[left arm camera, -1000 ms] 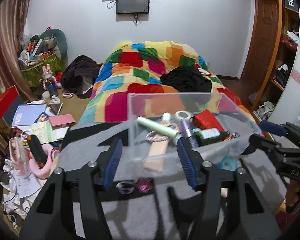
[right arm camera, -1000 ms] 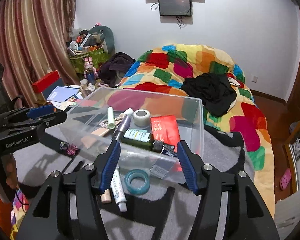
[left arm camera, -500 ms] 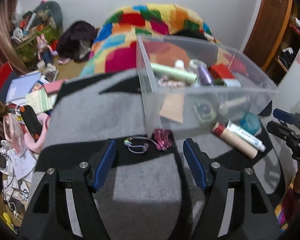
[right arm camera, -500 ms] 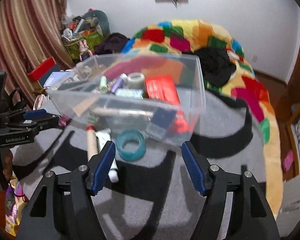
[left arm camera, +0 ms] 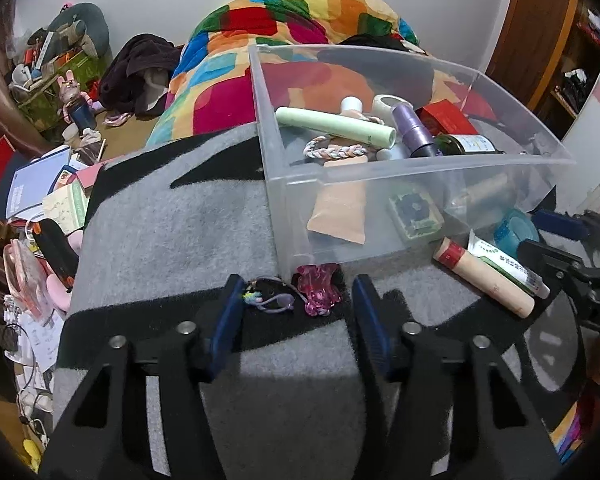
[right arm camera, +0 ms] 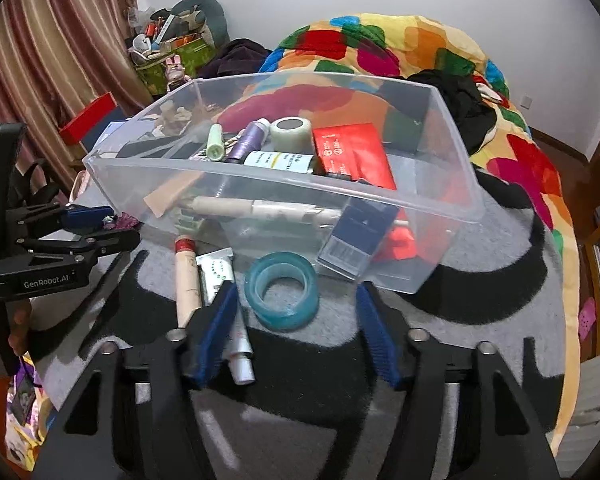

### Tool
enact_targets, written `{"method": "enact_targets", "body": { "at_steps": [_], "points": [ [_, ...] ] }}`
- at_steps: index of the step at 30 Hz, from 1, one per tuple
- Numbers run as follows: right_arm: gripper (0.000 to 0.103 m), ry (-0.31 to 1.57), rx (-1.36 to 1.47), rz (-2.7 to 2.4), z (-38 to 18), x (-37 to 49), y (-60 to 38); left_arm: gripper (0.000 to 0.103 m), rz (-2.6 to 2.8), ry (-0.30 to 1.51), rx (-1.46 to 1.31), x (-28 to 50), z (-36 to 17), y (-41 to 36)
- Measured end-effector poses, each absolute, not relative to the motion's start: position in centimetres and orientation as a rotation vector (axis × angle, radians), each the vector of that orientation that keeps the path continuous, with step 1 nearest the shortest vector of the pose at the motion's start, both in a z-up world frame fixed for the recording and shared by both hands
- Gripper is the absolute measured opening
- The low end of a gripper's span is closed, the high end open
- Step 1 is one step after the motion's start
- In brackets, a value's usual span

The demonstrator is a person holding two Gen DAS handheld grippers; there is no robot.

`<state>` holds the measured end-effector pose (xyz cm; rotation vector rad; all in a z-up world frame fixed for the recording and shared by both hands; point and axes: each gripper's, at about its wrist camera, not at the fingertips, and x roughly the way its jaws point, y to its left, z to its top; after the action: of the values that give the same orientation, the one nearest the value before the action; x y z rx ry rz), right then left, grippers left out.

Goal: Organize objects
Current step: 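Grasp the teal tape roll with the right tool while the left grasps the pink charm, then lower the tape roll and pink charm into the clear box and open both tools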

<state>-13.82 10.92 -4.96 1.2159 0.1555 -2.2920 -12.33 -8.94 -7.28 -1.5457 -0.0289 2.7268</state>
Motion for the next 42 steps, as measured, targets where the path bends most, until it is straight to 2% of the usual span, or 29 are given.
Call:
{"method": "enact_targets", "body": {
  "at_steps": [4, 5, 6, 11, 20, 31, 42],
  "points": [
    [0.037, 0.131, 1.215, -2.263, -5.1, -13.9, 10.9, 0.035, 2.744, -0.068, -1.531, -12.0, -7.2, -9.6],
    [0.035, 0.129, 1.21, -2.258, -5.0, -13.8, 10.9, 0.028, 2.749, -0.076, -1.526, -12.0, -7.2, -9.8],
    [0.035, 0.129, 1.205, -2.257, -5.0, -13.7, 10.8, 0.022, 2.751, -0.086, -1.518, -11.9, -7.1, -9.9],
    [0.035, 0.141, 1.182, -2.283, -4.7, -13.1, 11.0, 0.011, 2.768, -0.104, -1.484, -10.9, -7.1, -10.0],
    [0.035, 0.11, 1.158, -2.303, -4.0, -12.0, 12.1, 0.01, 2.818, -0.135, -1.407, -8.7, -6.3, -9.4],
    [0.035, 0.103, 0.98, -2.387, 0.5, -10.6, 11.8, 0.009, 2.895, -0.046, -1.149, -7.0, -0.9, -6.2],
    [0.035, 0.065, 0.852, -2.444, 3.8, -11.5, 11.0, 0.01, 2.925, -0.067, -0.949, -7.8, 3.6, -4.8]
  ]
}}
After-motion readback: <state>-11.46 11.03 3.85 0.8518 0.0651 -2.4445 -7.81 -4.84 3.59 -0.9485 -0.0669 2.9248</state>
